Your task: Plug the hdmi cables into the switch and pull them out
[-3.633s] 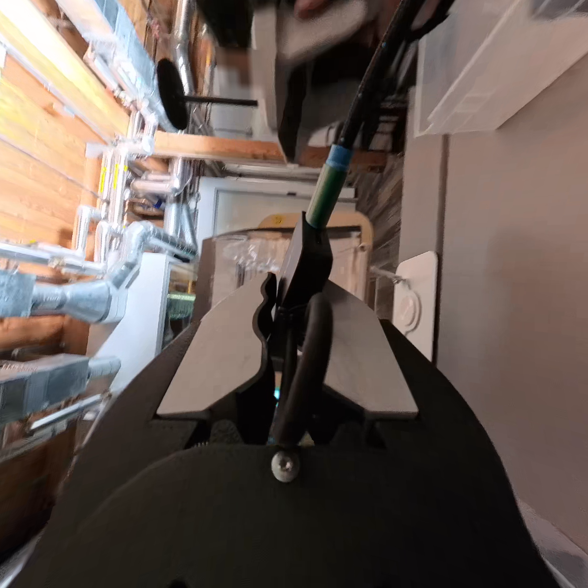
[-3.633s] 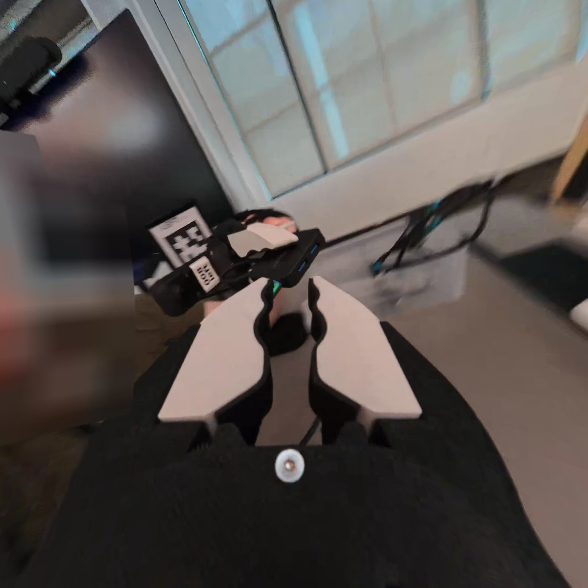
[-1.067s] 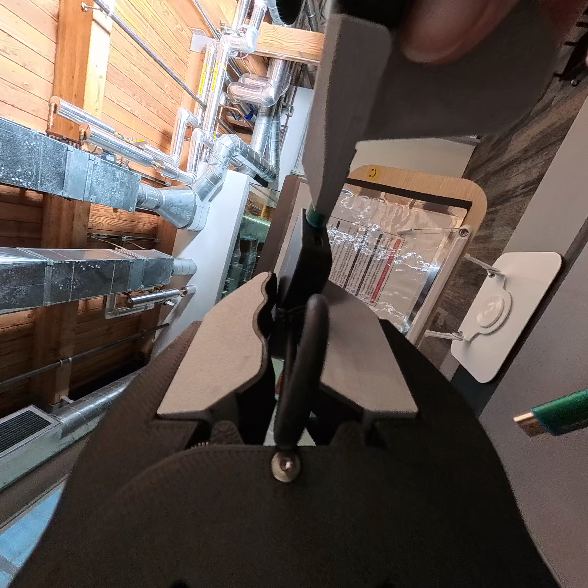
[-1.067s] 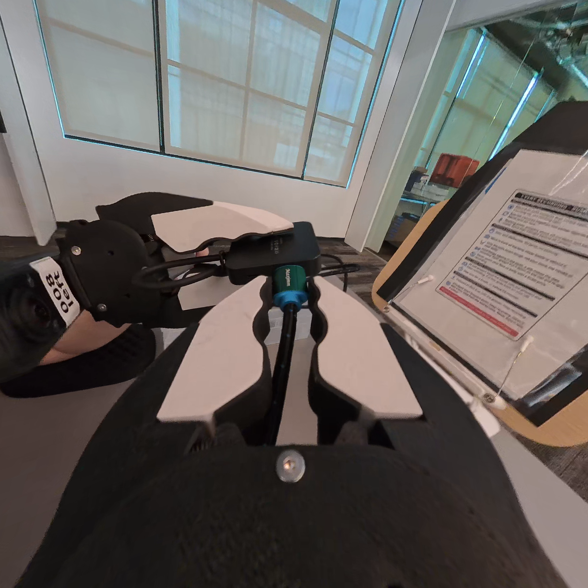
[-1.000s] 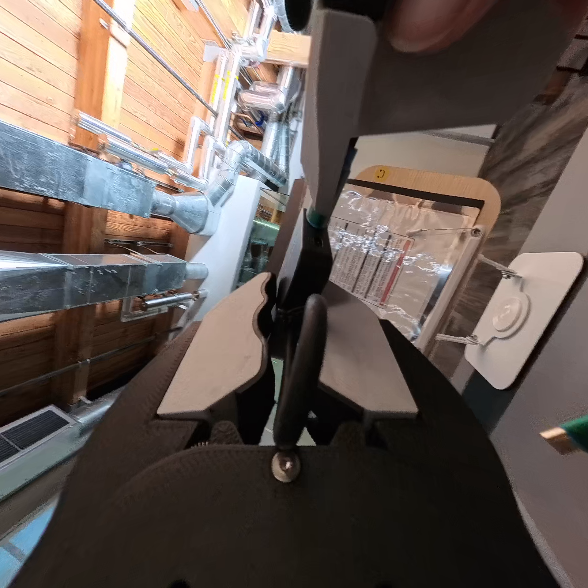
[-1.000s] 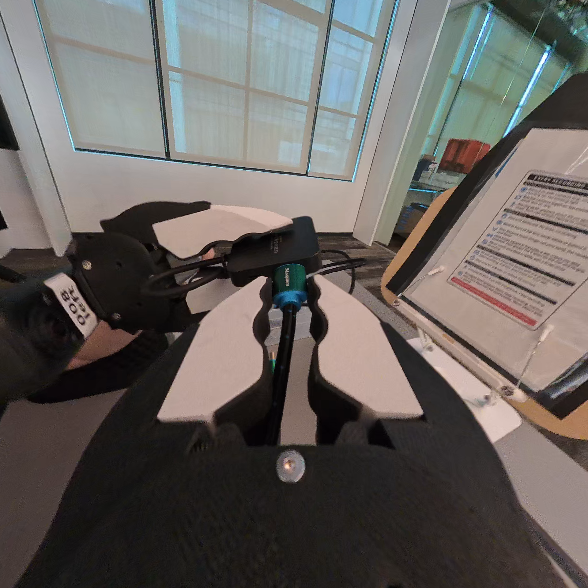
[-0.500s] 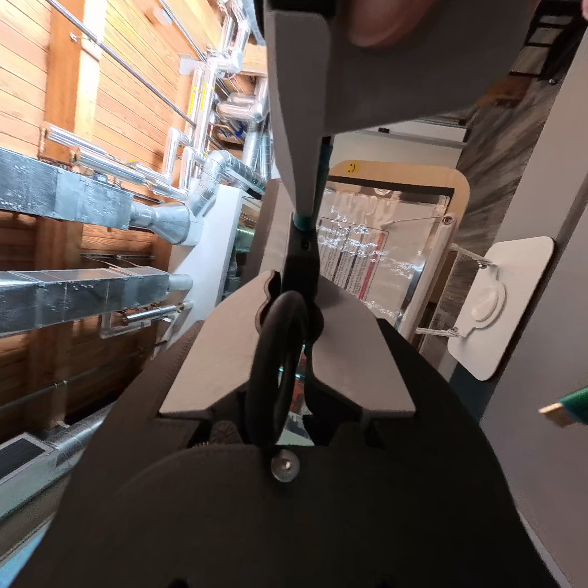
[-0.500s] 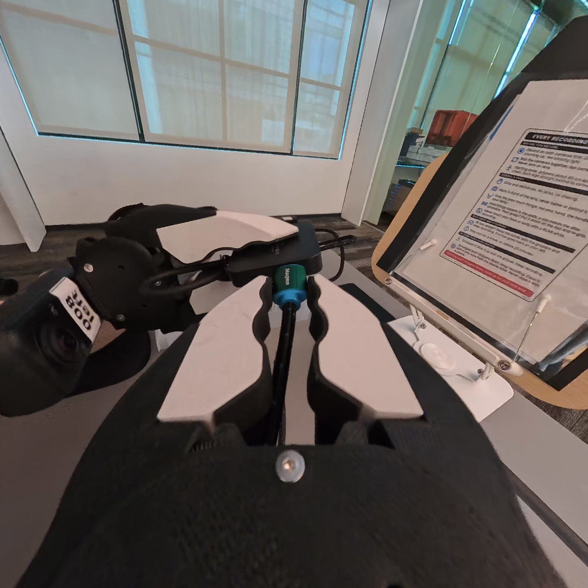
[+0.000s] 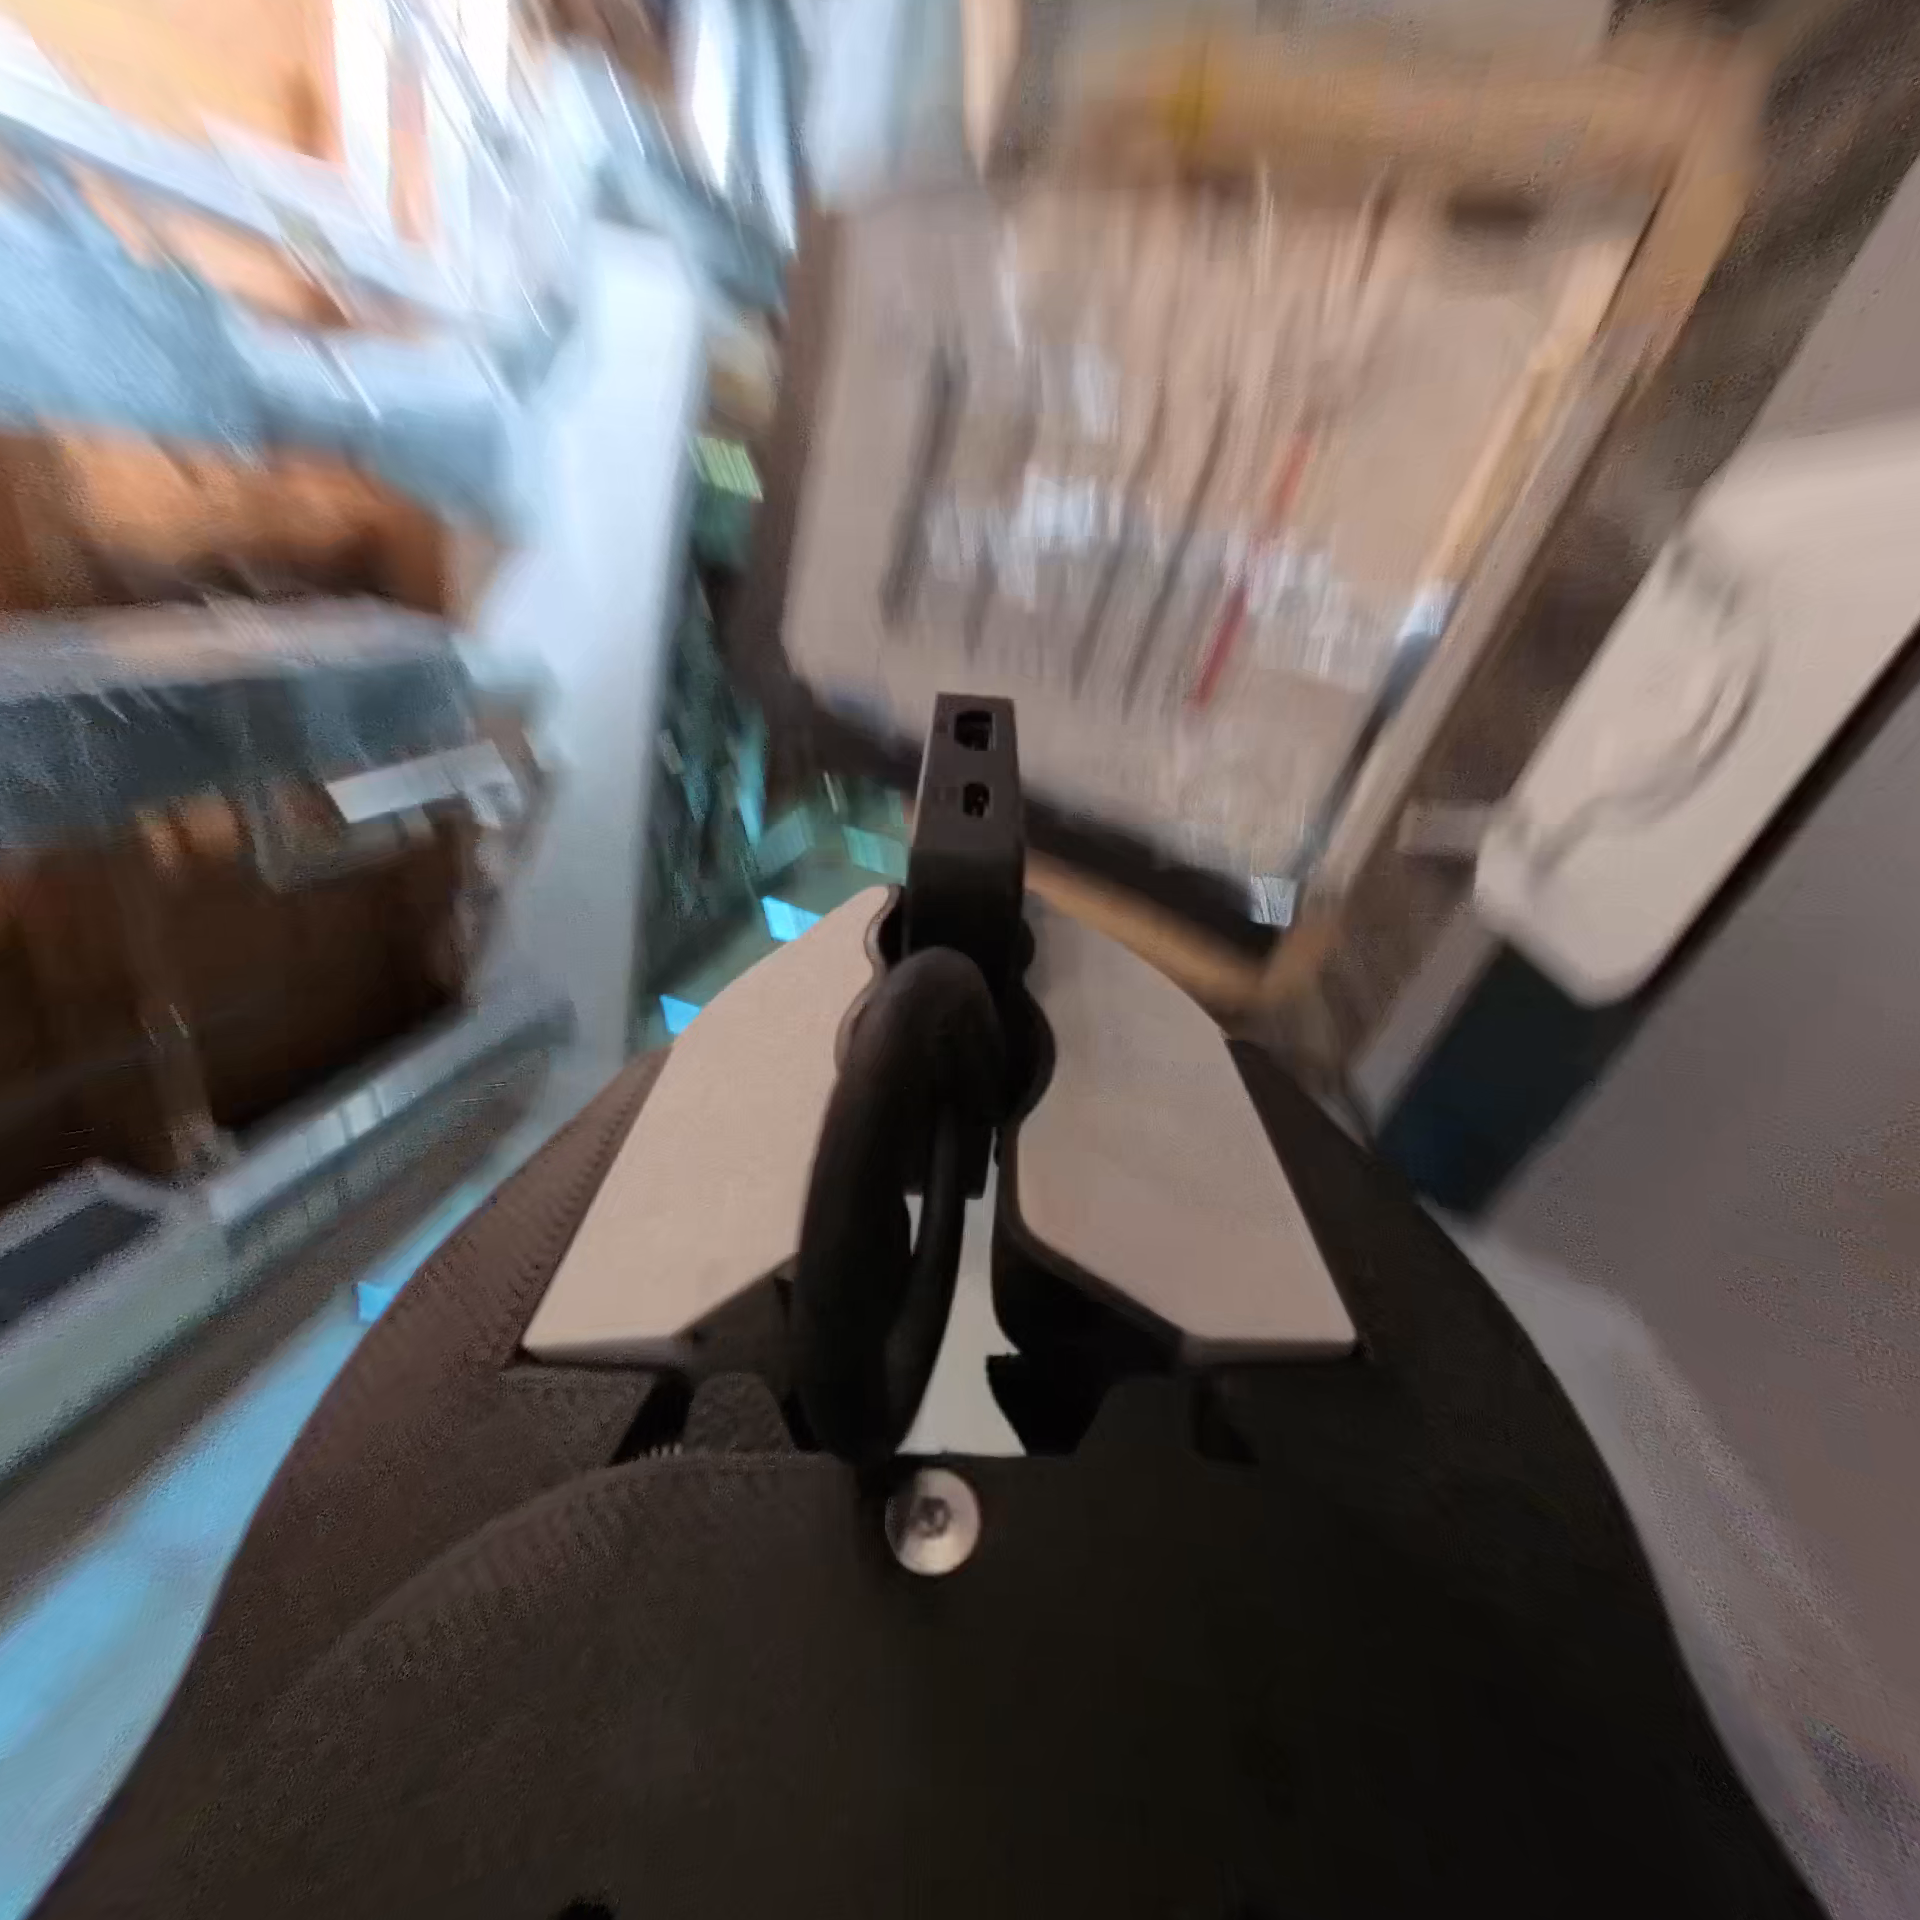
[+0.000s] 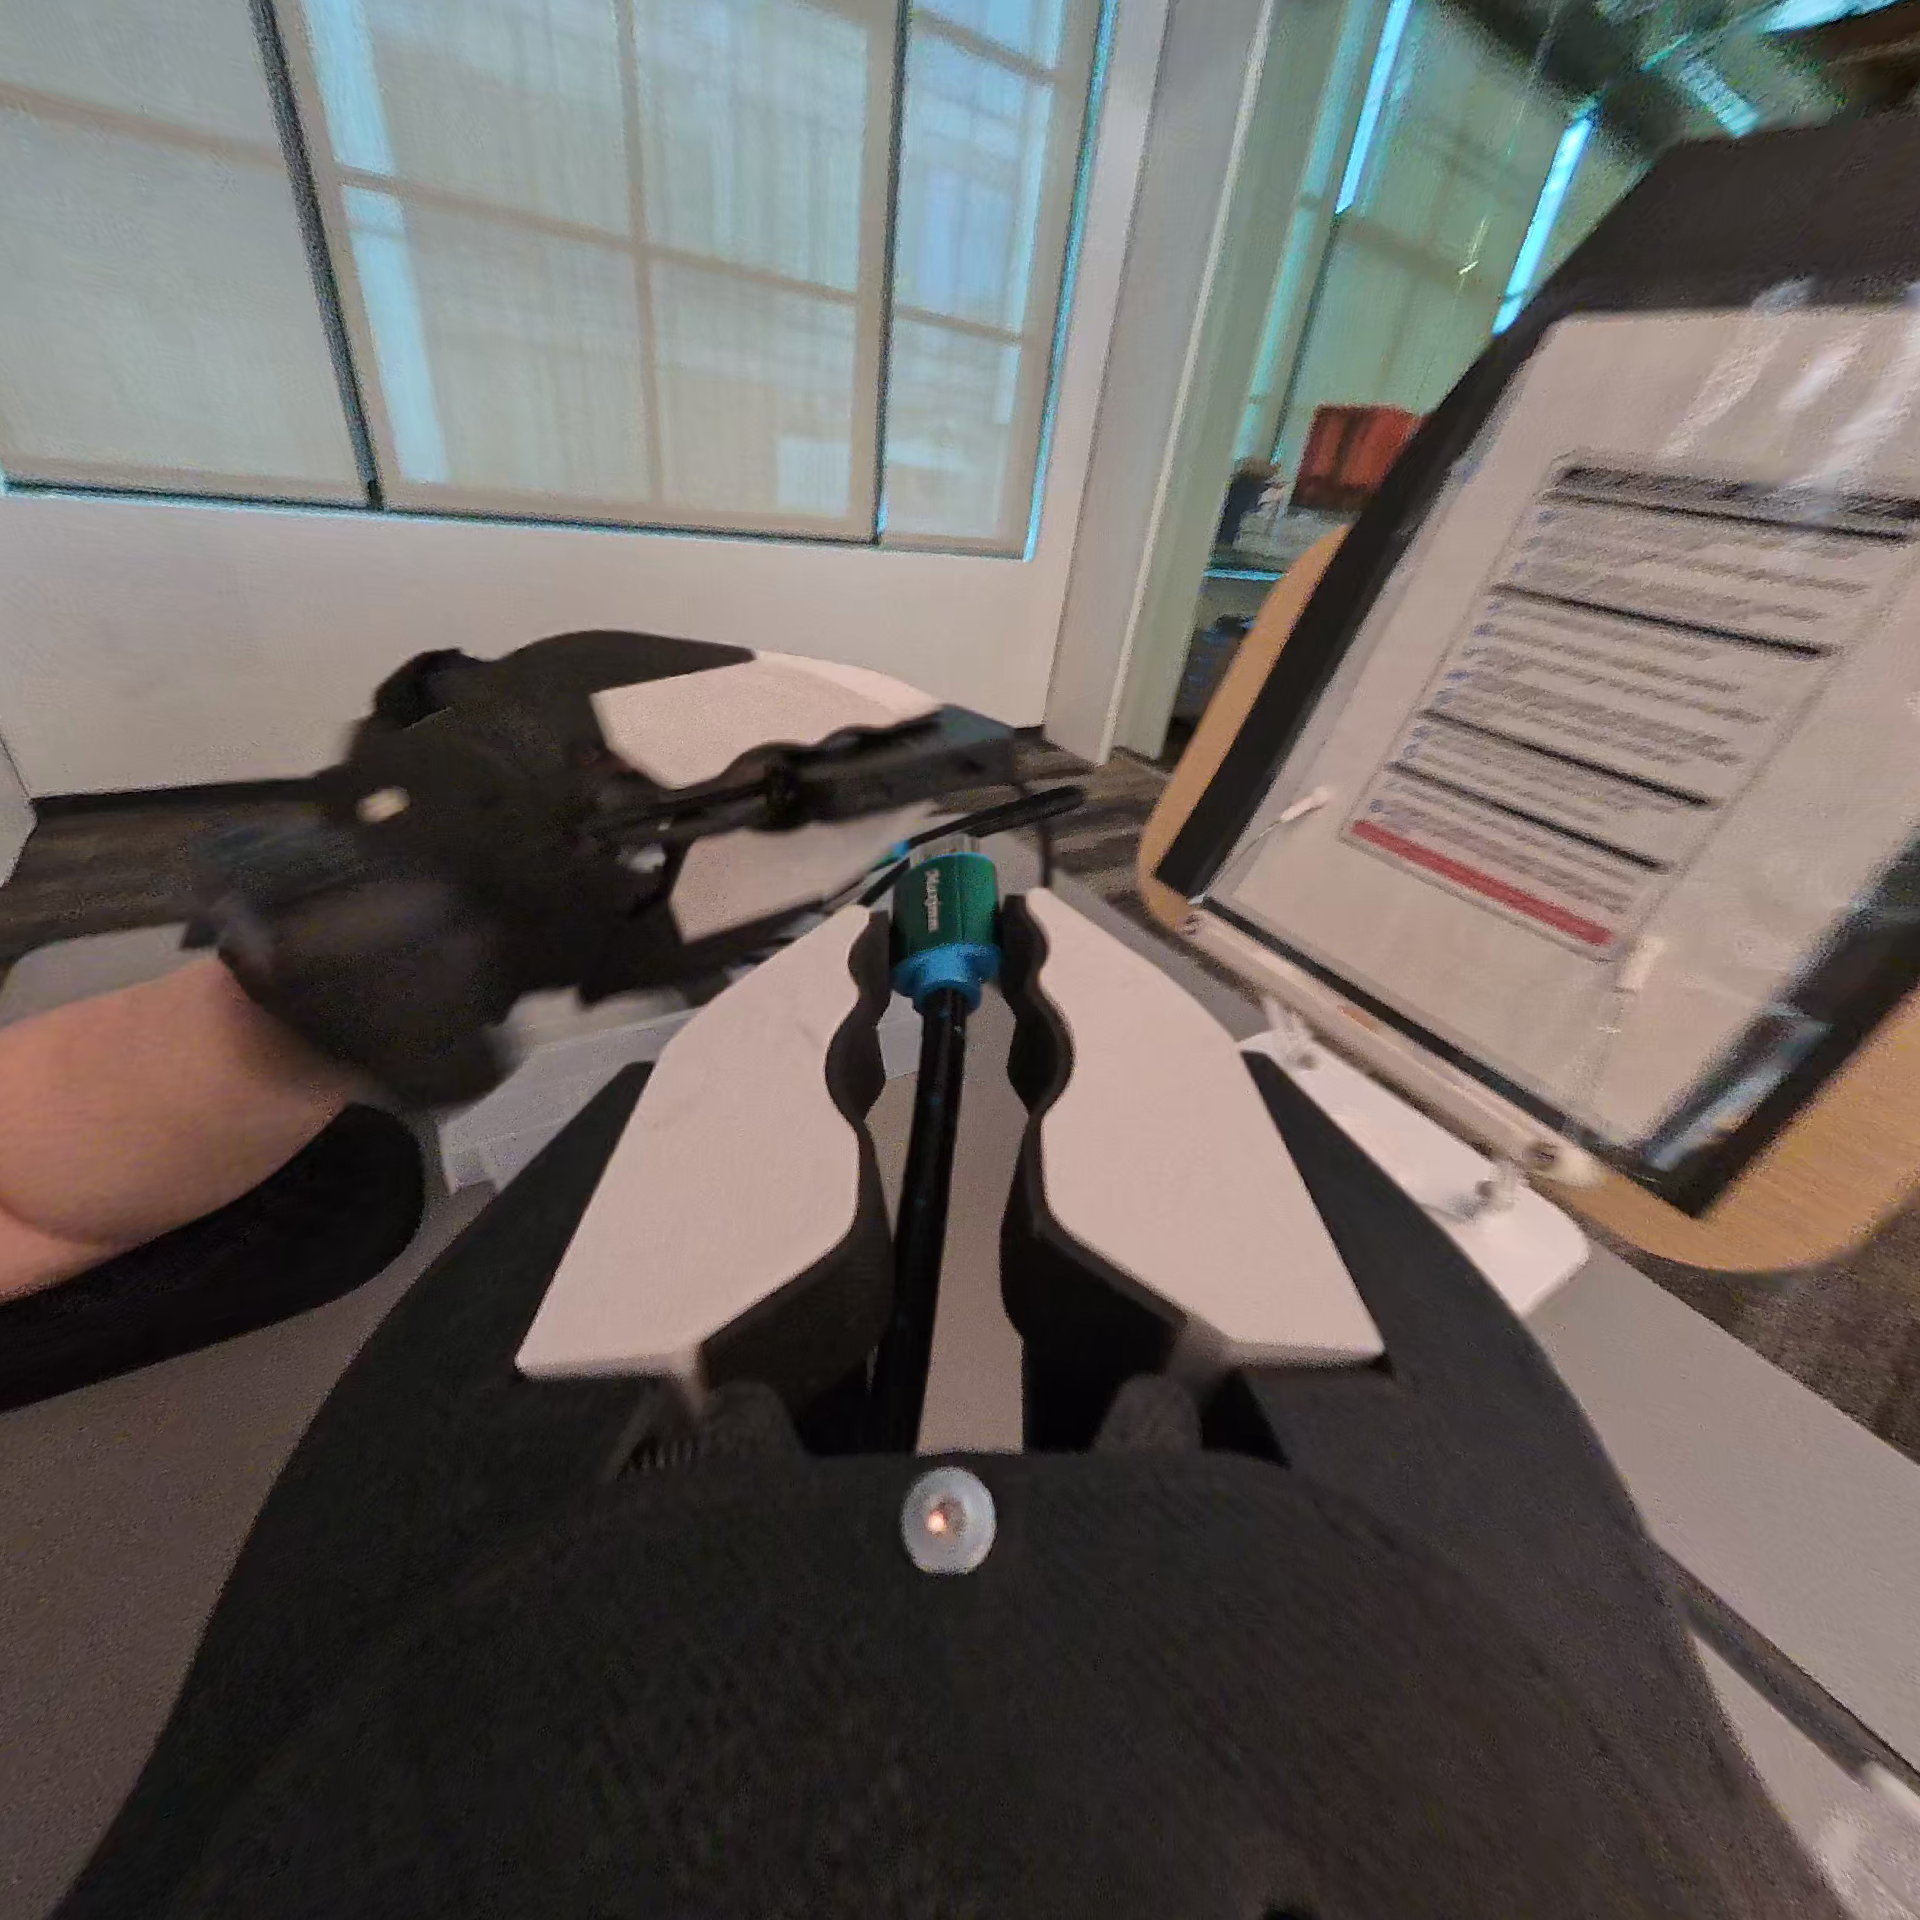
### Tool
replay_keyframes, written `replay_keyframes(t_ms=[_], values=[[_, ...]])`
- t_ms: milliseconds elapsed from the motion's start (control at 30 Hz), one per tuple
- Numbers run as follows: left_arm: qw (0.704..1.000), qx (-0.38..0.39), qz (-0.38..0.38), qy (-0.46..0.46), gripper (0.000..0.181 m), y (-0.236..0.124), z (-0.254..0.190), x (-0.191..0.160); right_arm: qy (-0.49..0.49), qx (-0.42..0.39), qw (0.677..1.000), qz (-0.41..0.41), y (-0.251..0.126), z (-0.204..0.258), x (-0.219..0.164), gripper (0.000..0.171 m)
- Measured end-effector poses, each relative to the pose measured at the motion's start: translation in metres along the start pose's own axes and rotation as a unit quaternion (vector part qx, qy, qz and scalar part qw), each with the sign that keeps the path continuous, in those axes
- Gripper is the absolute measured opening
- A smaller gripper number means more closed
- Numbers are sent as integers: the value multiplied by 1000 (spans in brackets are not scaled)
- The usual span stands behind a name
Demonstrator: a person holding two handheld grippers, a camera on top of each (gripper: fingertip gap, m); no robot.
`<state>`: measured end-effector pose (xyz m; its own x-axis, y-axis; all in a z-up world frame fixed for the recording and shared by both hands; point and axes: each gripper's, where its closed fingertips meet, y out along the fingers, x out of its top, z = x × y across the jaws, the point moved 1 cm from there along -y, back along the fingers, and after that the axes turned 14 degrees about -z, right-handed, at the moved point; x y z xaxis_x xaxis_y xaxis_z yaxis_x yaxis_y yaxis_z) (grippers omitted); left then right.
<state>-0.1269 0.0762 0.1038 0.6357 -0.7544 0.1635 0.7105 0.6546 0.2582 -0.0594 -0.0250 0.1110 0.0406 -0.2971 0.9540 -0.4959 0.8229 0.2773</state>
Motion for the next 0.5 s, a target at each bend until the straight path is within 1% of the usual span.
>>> replay_keyframes(t_ms=[33, 67, 100, 133, 200, 267, 333, 400, 467, 500], values=[[998, -9, 57, -23, 16, 4, 7, -39, 2, -15, 1000, -15, -10, -9, 13, 21], [997, 2, 53, -60, 16, 2, 21, -61, 9, -24, 999, -40, -21, -17, 29, 21], [996, 16, 24, -88, 16, -4, 38, -70, 18, -22, 998, -52, -30, -22, 40, 21], [993, 41, 6, -113, 16, -12, 57, -75, 23, -15, 999, -46, -36, -24, 44, 21], [983, 72, -18, -169, 16, -26, 87, -75, 12, -7, 999, -35, -44, -28, 49, 21], [975, 62, -41, -207, 16, -33, 97, -67, -8, 6, 1000, -26, -51, -30, 56, 21], [977, 57, -49, -201, 17, -38, 98, -60, -50, 22, 998, -18, -68, -27, 72, 22], [984, 47, -47, -165, 16, -39, 93, -54, -81, 7, 996, -20, -95, -34, 89, 22], [988, 34, -49, -145, 17, -36, 86, -46, -104, 45, 993, -23, -125, -30, 98, 22], [987, 18, -56, -148, 16, -35, 80, -39, -122, 47, 991, -18, -140, -35, 97, 21]])
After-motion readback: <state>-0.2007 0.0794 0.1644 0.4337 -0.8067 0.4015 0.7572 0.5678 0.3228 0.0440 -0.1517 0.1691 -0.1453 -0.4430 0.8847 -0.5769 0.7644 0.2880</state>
